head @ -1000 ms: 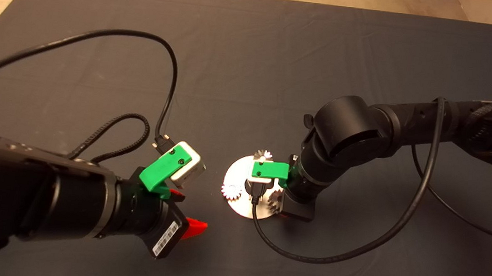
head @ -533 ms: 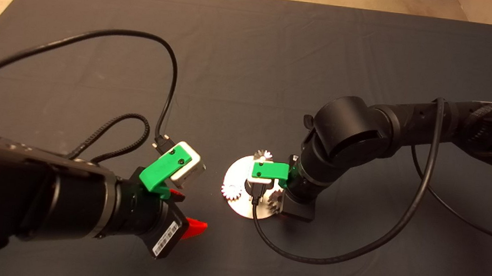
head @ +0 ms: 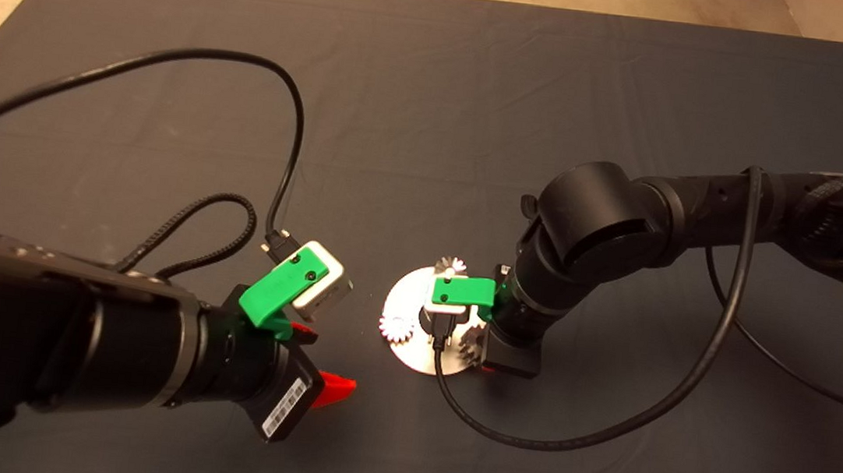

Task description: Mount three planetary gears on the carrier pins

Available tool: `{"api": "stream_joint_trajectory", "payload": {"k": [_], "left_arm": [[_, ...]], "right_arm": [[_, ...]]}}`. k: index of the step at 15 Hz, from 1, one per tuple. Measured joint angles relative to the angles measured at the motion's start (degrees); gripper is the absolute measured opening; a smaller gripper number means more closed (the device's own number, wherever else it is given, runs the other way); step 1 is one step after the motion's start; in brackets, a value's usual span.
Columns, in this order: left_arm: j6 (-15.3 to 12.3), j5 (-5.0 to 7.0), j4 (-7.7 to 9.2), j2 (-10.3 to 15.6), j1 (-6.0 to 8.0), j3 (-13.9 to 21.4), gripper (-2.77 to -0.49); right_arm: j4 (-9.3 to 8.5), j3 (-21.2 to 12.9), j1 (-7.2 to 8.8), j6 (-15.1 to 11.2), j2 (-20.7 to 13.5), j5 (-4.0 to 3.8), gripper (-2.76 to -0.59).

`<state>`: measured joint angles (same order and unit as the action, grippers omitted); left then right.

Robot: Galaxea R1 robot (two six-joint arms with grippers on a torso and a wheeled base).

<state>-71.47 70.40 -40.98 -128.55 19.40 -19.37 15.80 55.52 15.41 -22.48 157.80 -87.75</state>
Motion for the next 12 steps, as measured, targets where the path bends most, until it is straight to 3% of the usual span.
{"api": "stream_joint_trajectory", "payload": {"k": [12], "left_arm": [[0.0, -0.14, -0.46, 0.0, 0.0, 0.0, -1.8]], "right_arm": [[0.01, 0.55, 0.1, 0.4, 0.29, -0.21, -2.46]]}}
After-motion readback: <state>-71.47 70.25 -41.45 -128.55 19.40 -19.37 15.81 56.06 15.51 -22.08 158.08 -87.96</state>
